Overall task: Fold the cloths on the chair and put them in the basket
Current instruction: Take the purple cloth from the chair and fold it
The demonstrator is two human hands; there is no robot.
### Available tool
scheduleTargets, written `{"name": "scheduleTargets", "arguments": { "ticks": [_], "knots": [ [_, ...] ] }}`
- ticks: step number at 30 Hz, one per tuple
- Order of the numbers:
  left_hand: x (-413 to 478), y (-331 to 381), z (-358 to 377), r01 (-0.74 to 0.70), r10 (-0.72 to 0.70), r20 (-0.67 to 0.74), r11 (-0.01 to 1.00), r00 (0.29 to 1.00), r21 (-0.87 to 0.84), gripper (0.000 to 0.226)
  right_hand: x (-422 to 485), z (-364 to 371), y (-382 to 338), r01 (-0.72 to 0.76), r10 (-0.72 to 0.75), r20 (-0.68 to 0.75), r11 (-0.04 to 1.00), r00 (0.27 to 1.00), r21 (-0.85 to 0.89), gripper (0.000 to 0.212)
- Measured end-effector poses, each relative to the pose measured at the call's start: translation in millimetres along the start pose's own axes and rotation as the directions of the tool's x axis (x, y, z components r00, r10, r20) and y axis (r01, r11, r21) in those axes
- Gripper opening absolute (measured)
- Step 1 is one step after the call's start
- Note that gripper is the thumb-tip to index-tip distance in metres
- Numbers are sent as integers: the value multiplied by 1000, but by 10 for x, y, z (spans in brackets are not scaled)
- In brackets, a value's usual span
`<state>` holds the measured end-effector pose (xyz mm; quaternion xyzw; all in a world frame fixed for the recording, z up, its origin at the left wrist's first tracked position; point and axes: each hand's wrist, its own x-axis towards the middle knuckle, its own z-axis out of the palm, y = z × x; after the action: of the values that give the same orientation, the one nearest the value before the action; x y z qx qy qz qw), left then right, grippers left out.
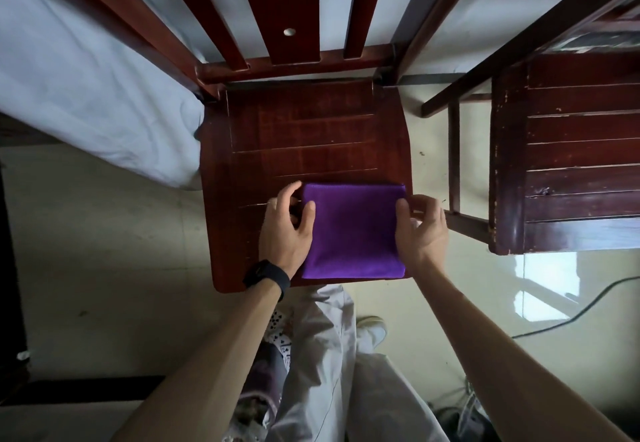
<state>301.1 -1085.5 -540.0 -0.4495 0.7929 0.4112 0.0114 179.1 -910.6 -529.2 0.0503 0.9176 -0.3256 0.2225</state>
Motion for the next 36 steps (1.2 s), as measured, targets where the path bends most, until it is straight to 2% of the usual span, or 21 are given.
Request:
{"name": "scheduleTargets", "arguments": {
  "ticks": [2, 5, 7, 9, 12, 15, 19, 21, 23, 25, 27, 29, 30, 32, 34, 36],
  "knots": [
    [-188, -75, 10, -41, 42, -9, 997, 999, 67, 61, -220, 17, 97, 121, -126, -49, 988, 991, -92, 38],
    [-431, -158, 44, -252, 266, -6, 920, 964, 301, 63, -506, 52, 153, 274, -296, -38, 919, 954, -284, 46],
    [-502, -136, 113, -380, 381, 79, 835, 921, 398, 63, -587, 115, 158, 383, -417, -4, 841, 909, -382, 50],
    [-477, -94, 204, -464, 432, 181, 755, 884, 463, 65, -556, 211, 152, 474, -494, 87, 749, 865, -464, 53],
    [-302, -120, 322, -533, 460, 276, 659, 844, 531, 67, -374, 328, 251, 540, -518, 209, 647, 829, -538, 58],
    [-143, -267, 370, -541, 448, 309, 626, 839, 561, 67, -199, 359, 474, 569, -493, 301, 595, 816, -568, 60],
    [-114, -334, 404, -535, 437, 312, 630, 844, 563, 71, -164, 425, 546, 533, -453, 288, 639, 844, -555, 70],
    [-129, -314, 401, -486, 392, 290, 651, 873, 584, 72, -198, 434, 506, 434, -372, 225, 724, 900, -536, 75],
    [-153, -282, 365, -371, 301, 217, 720, 929, 587, 73, -238, 364, 468, 268, -238, 124, 838, 963, -475, 76],
    [-197, -207, 311, -260, 237, 113, 810, 965, 526, 73, -261, 226, 437, 160, -168, 10, 911, 986, -379, 73],
    [-244, -108, 244, -184, 199, -4, 913, 980, 364, 71, -290, 91, 405, 153, -171, -44, 951, 984, -269, 63],
    [-257, -34, 188, -6, 14, -64, 992, 998, 127, 65, -301, 4, 330, 51, -48, 29, 994, 998, -92, 50],
    [-252, -2, 166, 116, -114, -52, 993, 992, 24, 61, -299, -16, 280, -36, 38, 93, 999, 995, -25, 49],
    [-242, 42, 136, 341, -342, 10, 933, 940, -115, 54, -273, -12, 224, -142, 141, 156, 990, 978, -3, 50],
    [-229, 76, 96, 465, -458, 79, 868, 885, -174, 47, -217, -2, 183, -201, 198, 154, 979, 968, 7, 45],
    [-175, 64, 50, 522, -502, 141, 831, 853, -192, 41, -139, -11, 124, -288, 278, 179, 957, 944, 30, 39]
  ]
}}
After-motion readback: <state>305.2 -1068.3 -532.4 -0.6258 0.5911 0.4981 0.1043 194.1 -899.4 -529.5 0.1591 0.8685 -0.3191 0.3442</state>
